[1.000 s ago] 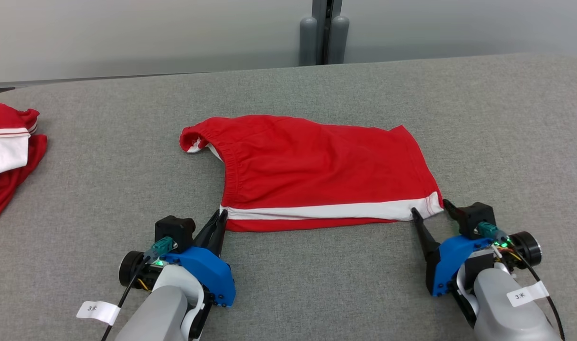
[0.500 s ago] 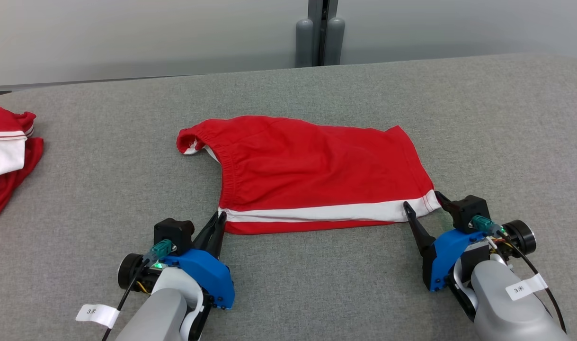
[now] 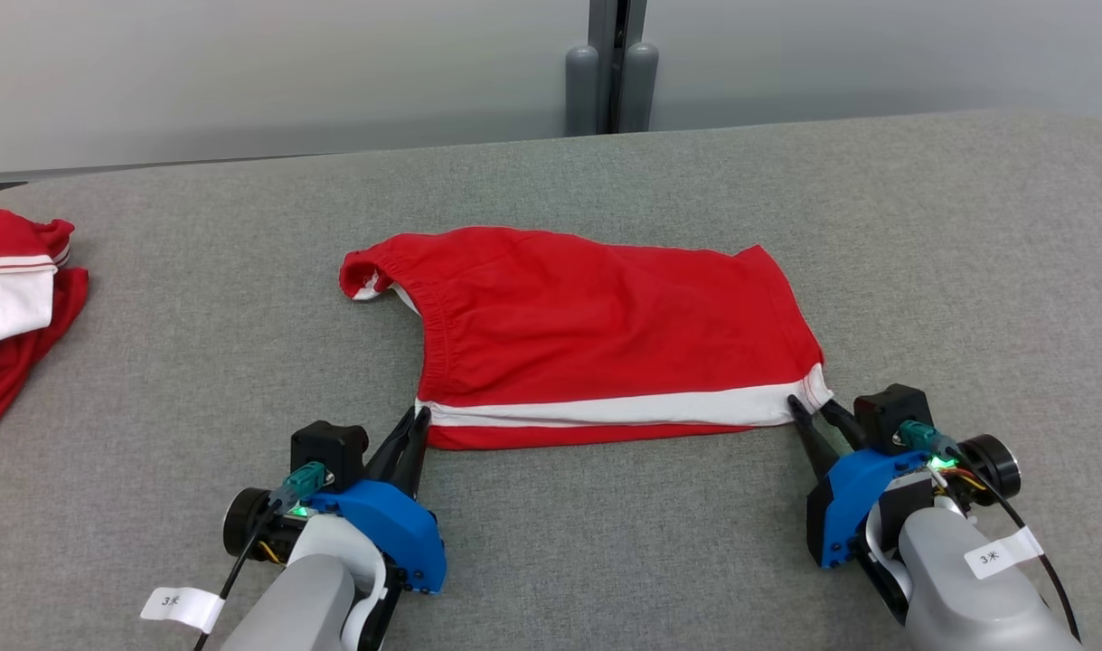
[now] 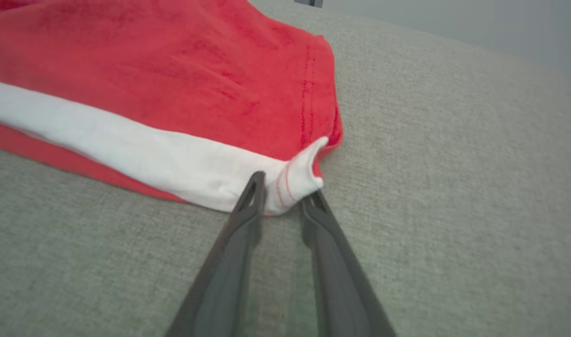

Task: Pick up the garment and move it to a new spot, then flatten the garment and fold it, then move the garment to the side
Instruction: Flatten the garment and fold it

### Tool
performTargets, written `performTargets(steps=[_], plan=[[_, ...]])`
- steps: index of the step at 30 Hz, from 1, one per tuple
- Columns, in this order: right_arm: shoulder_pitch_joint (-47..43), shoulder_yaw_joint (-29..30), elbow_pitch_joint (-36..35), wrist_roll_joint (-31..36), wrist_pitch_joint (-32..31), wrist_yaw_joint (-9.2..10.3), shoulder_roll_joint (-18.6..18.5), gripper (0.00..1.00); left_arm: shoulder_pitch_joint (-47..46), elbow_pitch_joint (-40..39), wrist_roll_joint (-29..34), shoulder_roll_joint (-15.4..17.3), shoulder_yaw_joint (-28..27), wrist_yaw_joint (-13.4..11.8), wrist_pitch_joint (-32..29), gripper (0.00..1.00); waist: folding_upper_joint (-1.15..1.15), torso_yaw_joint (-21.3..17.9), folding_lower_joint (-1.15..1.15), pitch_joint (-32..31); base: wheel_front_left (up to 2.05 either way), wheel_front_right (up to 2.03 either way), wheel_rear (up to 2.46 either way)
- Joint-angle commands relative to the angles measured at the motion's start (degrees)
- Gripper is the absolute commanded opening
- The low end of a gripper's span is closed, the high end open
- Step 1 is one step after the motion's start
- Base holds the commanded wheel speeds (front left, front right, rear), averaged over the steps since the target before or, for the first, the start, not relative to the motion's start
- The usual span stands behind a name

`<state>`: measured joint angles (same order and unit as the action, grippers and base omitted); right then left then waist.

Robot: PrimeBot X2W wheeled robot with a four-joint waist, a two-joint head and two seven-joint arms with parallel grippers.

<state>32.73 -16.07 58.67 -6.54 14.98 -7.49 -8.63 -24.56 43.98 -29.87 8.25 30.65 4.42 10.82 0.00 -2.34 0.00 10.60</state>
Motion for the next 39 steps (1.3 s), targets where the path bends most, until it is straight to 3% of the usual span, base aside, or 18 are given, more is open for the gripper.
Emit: performTargets(steps=[1, 2, 3, 10, 19, 22, 23, 29, 34, 39], plan=[[1.3, 0.04, -0.38, -0.62, 0.29, -0.01, -0.35, 0.12, 0.46, -0.45, -0.4, 0.21, 0.1, -0.04, 0.64, 0.0, 0.0, -0.06, 0.0, -0.14, 0.0, 0.0, 0.0], [1.37, 0.17, -0.97, -0.83, 0.29, -0.01, -0.51, 0.02, 0.46, -0.6, -0.38, 0.24, 0.07, 0.03, 0.85, 0.0, 0.0, -0.09, 0.0, -0.24, 0.0, 0.0, 0.0], [1.27, 0.33, -1.55, -0.91, 0.3, -0.01, -0.72, 0.0, 0.51, -0.73, -0.48, 0.31, 0.08, 0.1, 1.0, 0.0, 0.0, -0.13, 0.0, -0.36, 0.0, 0.0, 0.0], [0.07, 1.99, -7.96, -2.44, 0.26, -0.01, -0.67, 0.0, 0.33, -3.99, -1.07, 0.71, -1.05, 0.33, 2.96, 0.0, 0.0, -0.63, 0.0, -1.43, 0.0, 0.0, 0.0], [-1.95, 2.27, -20.53, -11.42, 0.25, -0.01, -0.6, 0.0, 0.94, -15.96, -0.18, 2.37, -4.91, -0.47, 4.36, 0.0, 0.0, -1.41, 0.0, -4.29, 0.0, 0.0, 0.0], [-2.88, 1.68, -29.14, -16.62, -0.47, -0.01, -2.19, 0.0, 2.0, -26.51, 0.18, 3.7, -8.43, -0.46, 4.41, 0.0, 0.0, -1.9, 0.0, -6.47, 0.0, 0.0, 0.0], [-2.88, 1.68, -29.14, -16.62, -0.47, -0.01, -2.19, 0.0, 2.0, -26.51, 0.18, 3.7, -8.43, -0.46, 4.41, 0.0, 0.0, -1.9, 0.0, -6.47, 0.0, 0.0, 0.0], [-5.22, 4.3, -45.42, -20.78, -5.81, -0.01, -5.21, 0.0, 1.86, -42.12, 0.16, 7.45, -11.92, -1.04, 3.29, 0.0, 0.0, -2.64, 0.0, -9.57, 0.0, 0.0, 0.0], [-7.89, 9.67, -60.06, -21.52, -13.26, -0.01, -5.33, 0.0, -0.76, -54.66, -0.29, 11.64, -13.73, -1.54, -3.0, 0.0, 0.0, -3.21, 0.0, -10.44, 0.0, 0.0, 0.0], [-9.64, 14.25, -71.69, -19.6, -21.72, -0.01, -3.89, 0.0, -4.82, -61.89, -2.27, 14.35, -14.18, -1.43, -10.76, 0.0, 0.0, -3.57, 0.0, -9.11, 0.0, 0.0, 0.0]])
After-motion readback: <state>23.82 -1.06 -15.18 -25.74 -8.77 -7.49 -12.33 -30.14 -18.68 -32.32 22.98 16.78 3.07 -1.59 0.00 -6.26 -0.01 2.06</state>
